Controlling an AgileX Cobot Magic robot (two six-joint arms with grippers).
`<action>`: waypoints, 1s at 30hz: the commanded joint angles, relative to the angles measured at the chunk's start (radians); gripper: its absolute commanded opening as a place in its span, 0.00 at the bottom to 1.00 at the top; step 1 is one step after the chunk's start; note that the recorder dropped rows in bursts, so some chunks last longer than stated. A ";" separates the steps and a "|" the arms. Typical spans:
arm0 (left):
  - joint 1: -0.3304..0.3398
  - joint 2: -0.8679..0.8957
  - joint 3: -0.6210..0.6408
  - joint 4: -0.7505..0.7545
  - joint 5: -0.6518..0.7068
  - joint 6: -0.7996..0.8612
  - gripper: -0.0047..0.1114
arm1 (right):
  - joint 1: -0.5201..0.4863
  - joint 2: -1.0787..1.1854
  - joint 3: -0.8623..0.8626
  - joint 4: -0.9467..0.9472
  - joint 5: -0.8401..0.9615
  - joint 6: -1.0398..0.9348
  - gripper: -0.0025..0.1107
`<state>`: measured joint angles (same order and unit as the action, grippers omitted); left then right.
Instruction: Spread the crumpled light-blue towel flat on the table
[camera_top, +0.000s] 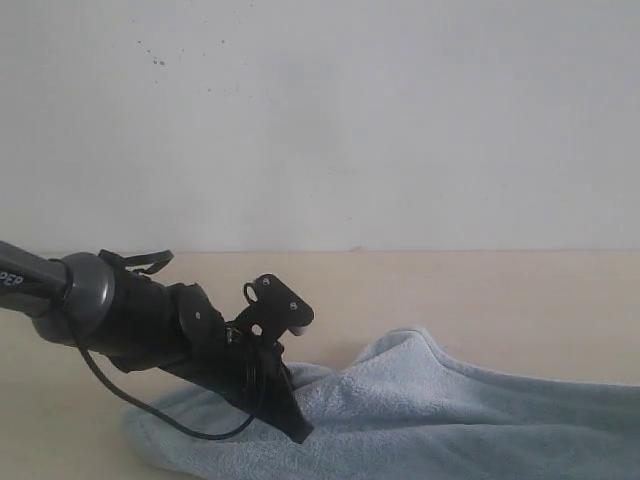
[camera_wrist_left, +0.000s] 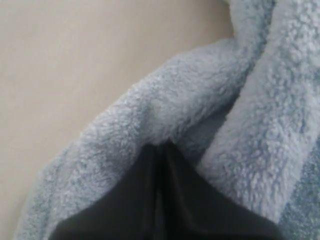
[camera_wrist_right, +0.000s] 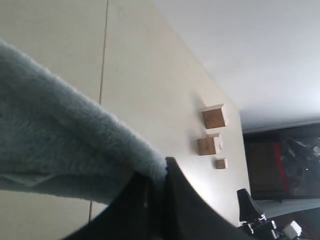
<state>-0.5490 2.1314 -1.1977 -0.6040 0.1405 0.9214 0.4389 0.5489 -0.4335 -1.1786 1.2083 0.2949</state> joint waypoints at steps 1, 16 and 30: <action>0.002 0.004 0.061 -0.009 0.020 0.001 0.08 | 0.001 -0.056 0.002 -0.014 0.013 -0.058 0.03; -0.111 -0.137 0.064 -0.062 -0.041 0.046 0.08 | 0.001 -0.070 0.002 0.071 0.013 -0.059 0.03; -0.074 0.006 -0.204 -0.062 -0.096 0.062 0.08 | 0.001 -0.070 0.002 0.172 0.003 -0.061 0.03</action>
<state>-0.6328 2.0996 -1.3677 -0.6574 0.0304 0.9813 0.4389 0.4849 -0.4335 -1.0128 1.2155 0.2330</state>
